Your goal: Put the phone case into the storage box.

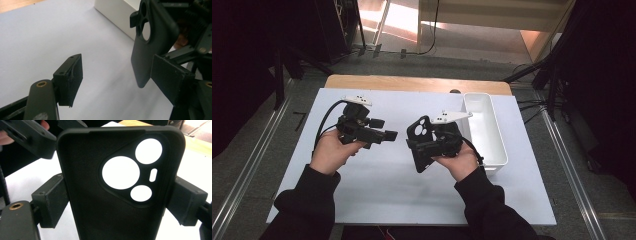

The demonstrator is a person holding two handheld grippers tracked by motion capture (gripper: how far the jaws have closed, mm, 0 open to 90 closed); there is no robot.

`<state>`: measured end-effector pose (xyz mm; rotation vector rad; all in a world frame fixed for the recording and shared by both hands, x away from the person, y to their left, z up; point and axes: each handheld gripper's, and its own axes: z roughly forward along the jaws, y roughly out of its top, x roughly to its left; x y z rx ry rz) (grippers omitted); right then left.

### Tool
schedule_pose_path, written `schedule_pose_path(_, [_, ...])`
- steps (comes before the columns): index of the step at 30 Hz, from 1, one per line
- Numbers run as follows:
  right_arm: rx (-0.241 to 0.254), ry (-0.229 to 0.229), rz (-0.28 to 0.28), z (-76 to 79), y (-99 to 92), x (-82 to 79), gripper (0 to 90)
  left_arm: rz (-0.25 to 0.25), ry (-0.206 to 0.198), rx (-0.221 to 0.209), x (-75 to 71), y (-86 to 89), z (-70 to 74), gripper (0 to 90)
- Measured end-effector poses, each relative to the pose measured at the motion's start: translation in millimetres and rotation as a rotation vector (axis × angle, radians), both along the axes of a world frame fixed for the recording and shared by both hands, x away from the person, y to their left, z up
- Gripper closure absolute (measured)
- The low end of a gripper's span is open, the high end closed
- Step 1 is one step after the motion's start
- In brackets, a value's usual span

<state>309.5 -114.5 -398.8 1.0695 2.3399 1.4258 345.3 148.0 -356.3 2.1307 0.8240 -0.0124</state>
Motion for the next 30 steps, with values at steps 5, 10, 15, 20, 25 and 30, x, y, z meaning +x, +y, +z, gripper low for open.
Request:
schedule_pose_path(5, [-0.002,-0.002,0.018,2.4,-4.1,1.3,11.8,-0.021,-0.026,0.014,-2.7,0.8,-7.8,25.3])
schedule_pose_path(10, [0.007,0.004,0.030,4.2,-8.2,2.6,11.8,-0.030,-0.061,0.035,-8.0,1.9,-18.4,25.3])
schedule_pose_path(15, [0.005,0.001,0.036,5.7,-10.7,3.1,11.8,-0.037,-0.067,0.024,-13.1,4.8,-29.0,25.3])
schedule_pose_path(20, [0.007,0.001,0.045,8.1,-13.0,2.8,11.9,-0.037,-0.083,0.026,-20.3,6.4,-38.9,25.3])
schedule_pose_path(25, [0.008,0.009,0.060,10.7,-15.4,2.8,11.8,-0.041,-0.084,0.025,-25.9,9.5,-47.4,25.3])
schedule_pose_path(30, [0.002,0.010,0.071,12.6,-17.8,3.2,11.8,-0.050,-0.088,0.027,-32.3,12.1,-54.9,25.3])
